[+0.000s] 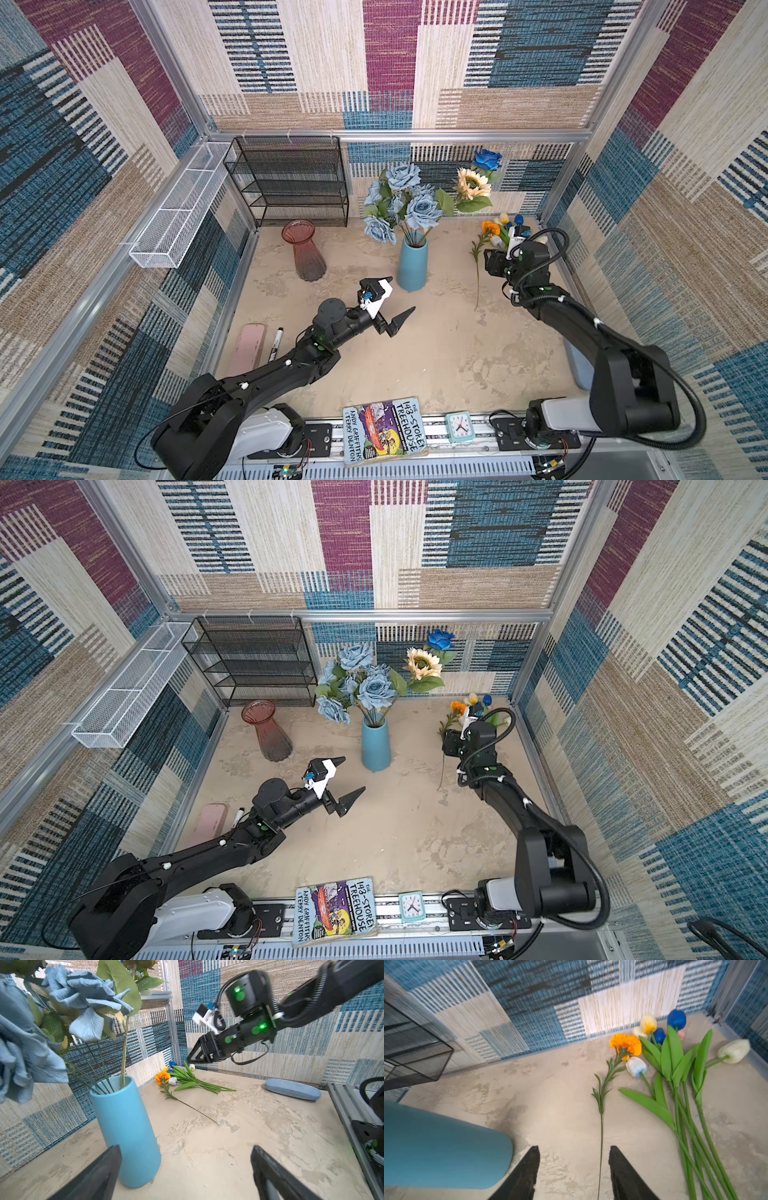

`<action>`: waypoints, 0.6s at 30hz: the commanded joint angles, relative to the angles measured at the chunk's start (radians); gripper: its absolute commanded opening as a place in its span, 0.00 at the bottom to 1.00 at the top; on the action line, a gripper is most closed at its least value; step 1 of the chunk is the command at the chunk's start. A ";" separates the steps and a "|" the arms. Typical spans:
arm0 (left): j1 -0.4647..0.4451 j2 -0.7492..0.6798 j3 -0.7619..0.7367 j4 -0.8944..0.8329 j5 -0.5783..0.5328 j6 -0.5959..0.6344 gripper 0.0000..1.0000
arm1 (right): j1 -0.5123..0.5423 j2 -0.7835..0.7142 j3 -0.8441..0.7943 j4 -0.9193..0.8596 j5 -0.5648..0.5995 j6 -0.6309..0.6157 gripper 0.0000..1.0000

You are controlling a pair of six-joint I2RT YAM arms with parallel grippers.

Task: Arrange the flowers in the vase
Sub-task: 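Lower the right gripper onto the orange flower's stem and grasp it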

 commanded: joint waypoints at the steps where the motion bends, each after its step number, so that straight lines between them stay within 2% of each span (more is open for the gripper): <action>1: -0.001 -0.008 -0.013 0.020 0.020 0.025 1.00 | -0.008 0.160 0.137 -0.142 -0.012 -0.025 0.55; 4: -0.001 -0.018 -0.038 0.027 0.006 0.020 1.00 | -0.008 0.316 0.293 -0.265 -0.003 -0.046 0.54; 10: -0.001 -0.016 -0.046 0.023 0.000 0.023 1.00 | 0.003 0.520 0.512 -0.417 0.051 -0.081 0.54; 18: -0.001 0.042 -0.019 0.058 0.018 0.020 1.00 | 0.020 0.688 0.691 -0.534 0.102 -0.110 0.49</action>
